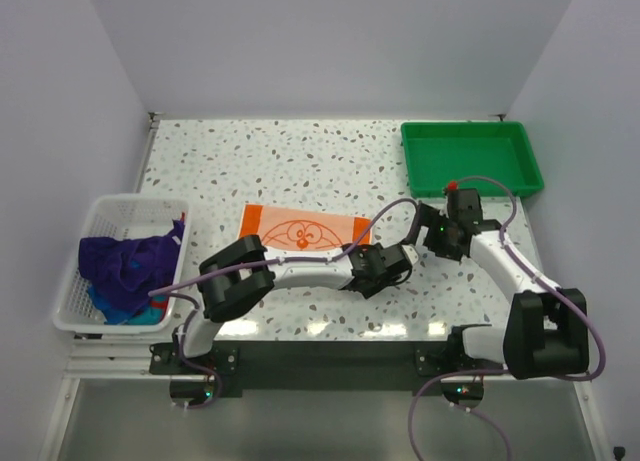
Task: Fold and stack the towels
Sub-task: Neatly place the folded towel into the bin
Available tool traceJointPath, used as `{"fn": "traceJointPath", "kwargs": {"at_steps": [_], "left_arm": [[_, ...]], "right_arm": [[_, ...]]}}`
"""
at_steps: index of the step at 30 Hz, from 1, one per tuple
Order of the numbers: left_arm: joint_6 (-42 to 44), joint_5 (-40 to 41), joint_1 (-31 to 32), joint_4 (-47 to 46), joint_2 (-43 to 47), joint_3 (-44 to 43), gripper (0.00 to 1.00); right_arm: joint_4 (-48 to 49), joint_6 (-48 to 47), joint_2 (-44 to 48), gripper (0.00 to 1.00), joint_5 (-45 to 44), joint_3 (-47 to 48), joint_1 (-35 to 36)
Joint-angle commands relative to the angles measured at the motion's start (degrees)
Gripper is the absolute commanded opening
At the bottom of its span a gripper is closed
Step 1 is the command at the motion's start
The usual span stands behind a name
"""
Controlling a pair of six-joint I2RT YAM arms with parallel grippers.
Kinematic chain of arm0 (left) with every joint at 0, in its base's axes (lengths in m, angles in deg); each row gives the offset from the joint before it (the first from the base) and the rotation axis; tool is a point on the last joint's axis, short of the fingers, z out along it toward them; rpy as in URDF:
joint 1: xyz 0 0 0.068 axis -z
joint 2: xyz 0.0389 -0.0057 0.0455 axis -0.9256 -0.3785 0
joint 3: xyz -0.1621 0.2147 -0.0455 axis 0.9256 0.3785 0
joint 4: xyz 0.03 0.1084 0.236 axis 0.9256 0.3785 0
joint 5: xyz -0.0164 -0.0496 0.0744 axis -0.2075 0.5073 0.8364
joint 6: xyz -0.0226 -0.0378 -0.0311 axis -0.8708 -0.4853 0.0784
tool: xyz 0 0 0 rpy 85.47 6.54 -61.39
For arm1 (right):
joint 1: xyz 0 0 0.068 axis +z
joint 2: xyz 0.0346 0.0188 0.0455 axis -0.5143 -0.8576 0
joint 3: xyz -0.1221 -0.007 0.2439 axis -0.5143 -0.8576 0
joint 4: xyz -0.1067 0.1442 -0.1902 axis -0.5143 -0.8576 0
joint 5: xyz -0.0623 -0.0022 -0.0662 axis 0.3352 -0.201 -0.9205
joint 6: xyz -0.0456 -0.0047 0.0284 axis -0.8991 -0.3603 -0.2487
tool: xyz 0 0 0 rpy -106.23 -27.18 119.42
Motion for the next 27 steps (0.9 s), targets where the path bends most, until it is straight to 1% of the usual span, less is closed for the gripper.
{"fn": "traceJointPath", "kwargs": {"at_steps": [1, 4, 6, 9, 10, 12, 13, 14, 17, 21, 23, 24, 25, 27], "left_arm": [[0.3, 3.0, -0.6, 3.1, -3.3, 0.2, 0.54], [-0.3, 1.9, -2.0, 2.6, -3.6, 2.0, 0.47], [-0.8, 1.2, -3.3, 2.2, -3.2, 3.4, 0.45], [-1.3, -1.4, -4.9, 0.9, -2.5, 5.0, 0.31], [-1.4, -2.7, -5.2, 0.0, -2.3, 5.3, 0.20], [-1.7, -3.4, -5.6, -0.4, -1.6, 5.7, 0.11], [-2.0, -4.3, -6.0, -1.0, -1.2, 5.9, 0.04], [-2.3, -4.8, -6.2, -1.4, 0.2, 6.3, 0.01], [-3.3, -7.4, -7.4, -4.1, 4.7, 8.0, 0.00], [-5.1, -9.9, -9.5, -6.1, 9.0, 8.8, 0.00], [-5.5, -10.6, -9.9, -6.7, 10.6, 8.8, 0.00], [-5.7, -10.7, -10.2, -6.9, 10.8, 8.8, 0.00], [-5.8, -11.2, -10.3, -7.0, 11.0, 8.7, 0.00], [-6.0, -11.3, -10.5, -7.0, 11.5, 8.6, 0.00]], "right_arm": [[2.2, 0.8, 2.8, 0.97, 2.0, -0.8, -0.1], [2.3, 0.8, 3.5, 0.97, 2.4, -1.0, -0.1], [2.4, 0.9, 3.7, 0.97, 2.8, -0.8, -0.2], [3.1, 1.1, 3.6, 0.97, 3.8, -1.0, -0.1], [3.4, 1.5, 3.5, 0.97, 4.3, -1.0, -0.1], [4.6, 2.2, 3.4, 0.96, 6.1, -1.7, -0.1], [5.7, 3.2, 3.3, 0.96, 8.3, -2.0, -0.1], [6.3, 3.9, 3.2, 0.96, 9.4, -2.3, -0.1], [9.7, 7.1, 2.6, 0.96, 14.0, -3.6, -0.1], [16.5, 13.7, 0.7, 0.98, 19.5, -6.1, 1.0], [21.5, 18.3, -0.8, 0.99, 19.8, -7.2, 2.7], [25.5, 20.3, -1.5, 0.99, 19.5, -8.6, 3.5], [26.6, 23.9, -2.2, 0.99, 19.4, -9.1, 4.5], [32.5, 26.8, -5.2, 0.99, 17.9, -9.9, 7.8]]}}
